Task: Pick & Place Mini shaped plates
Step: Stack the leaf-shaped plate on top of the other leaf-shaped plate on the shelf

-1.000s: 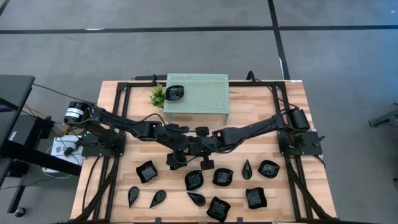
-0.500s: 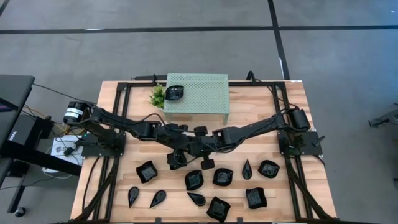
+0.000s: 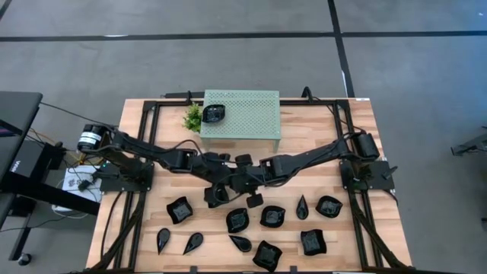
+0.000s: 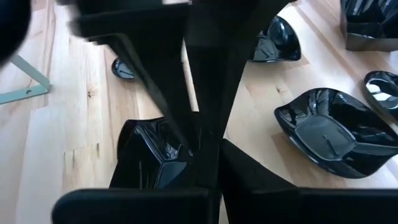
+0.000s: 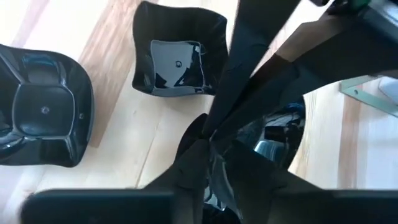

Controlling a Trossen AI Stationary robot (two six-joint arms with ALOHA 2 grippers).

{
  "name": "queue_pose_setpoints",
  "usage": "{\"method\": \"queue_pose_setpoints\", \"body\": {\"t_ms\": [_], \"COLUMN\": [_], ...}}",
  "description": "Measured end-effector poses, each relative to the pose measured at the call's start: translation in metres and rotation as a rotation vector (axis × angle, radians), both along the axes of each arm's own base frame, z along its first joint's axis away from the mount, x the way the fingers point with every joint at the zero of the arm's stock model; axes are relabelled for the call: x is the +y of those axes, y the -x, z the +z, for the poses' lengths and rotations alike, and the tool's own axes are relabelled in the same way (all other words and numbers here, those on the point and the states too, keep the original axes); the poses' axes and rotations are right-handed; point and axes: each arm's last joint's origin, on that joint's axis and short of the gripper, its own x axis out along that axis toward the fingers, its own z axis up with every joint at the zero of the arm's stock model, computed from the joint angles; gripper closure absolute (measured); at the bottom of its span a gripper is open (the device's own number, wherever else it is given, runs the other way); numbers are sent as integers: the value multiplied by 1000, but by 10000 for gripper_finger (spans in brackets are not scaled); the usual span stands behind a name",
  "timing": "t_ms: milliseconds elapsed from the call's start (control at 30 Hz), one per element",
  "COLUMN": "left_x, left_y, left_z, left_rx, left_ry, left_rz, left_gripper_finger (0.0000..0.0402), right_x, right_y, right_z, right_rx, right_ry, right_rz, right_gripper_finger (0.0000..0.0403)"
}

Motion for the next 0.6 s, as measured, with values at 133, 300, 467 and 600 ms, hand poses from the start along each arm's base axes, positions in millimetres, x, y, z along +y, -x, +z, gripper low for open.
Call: {"method": "queue_pose_setpoints", "body": {"t_ms": [133,300,467,600], "left_x": [-7,-16,-23,-19], "left_y": [1,1,6,23], "left_z": [1,6,28,49], "left_rx": [-10,-53,-163,-213], "left_ry": [-12,-41,-71,-129], "left_rz": [-5,16,81,115], "left_gripper_finger": [395,394,395,392], "right_x": [7,14,24,24], "right_y": [-1,7,31,68], "right_z": [16,54,107,161], "right_rx": [-4,2,41,-7], "right_ry": [8,81,65,48], "right_rz": [14,-14,-145,-213], "right_gripper_finger": [293,262,255,271]}}
